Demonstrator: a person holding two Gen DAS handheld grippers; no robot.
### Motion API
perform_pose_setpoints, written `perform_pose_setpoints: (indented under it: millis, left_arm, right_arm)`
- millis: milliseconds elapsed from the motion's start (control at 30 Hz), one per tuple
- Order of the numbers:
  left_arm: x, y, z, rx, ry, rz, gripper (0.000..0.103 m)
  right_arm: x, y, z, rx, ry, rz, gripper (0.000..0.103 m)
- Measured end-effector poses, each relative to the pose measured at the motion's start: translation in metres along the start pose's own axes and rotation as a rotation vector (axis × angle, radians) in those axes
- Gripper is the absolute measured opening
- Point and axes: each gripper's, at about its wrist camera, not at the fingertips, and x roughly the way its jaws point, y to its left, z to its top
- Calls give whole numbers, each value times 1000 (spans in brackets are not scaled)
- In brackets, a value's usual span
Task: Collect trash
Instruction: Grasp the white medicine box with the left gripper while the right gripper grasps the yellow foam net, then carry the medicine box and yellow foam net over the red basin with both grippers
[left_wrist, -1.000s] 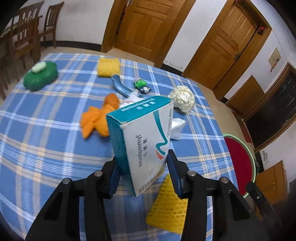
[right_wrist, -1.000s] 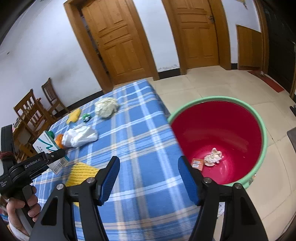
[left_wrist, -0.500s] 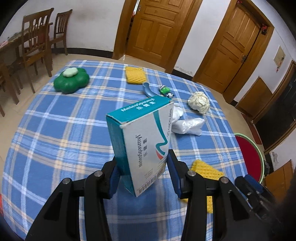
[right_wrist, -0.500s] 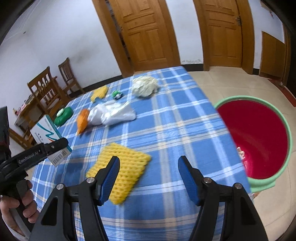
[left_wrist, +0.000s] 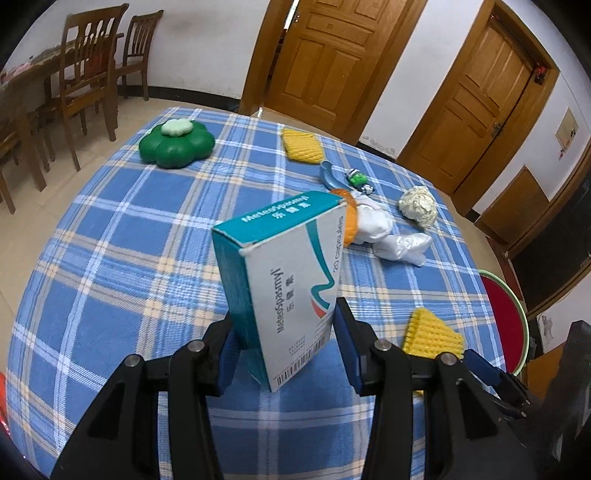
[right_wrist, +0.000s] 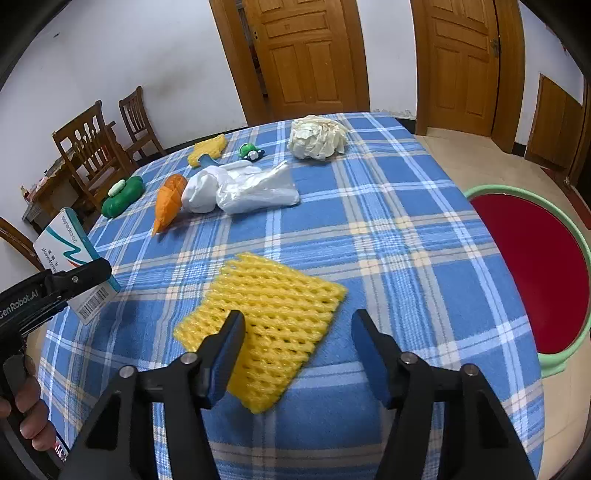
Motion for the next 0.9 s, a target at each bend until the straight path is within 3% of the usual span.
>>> perform_pose_setpoints:
  millis: [367,900]
  left_arm:
    - [-2,13,-1,-31,-7,-2,47]
    - [-8,9,0,-23,-14,-3,47]
  right_arm:
    - [3,14,-2,-57,-3,18,23]
    - [-22,0,-5,-8,-70,60,17]
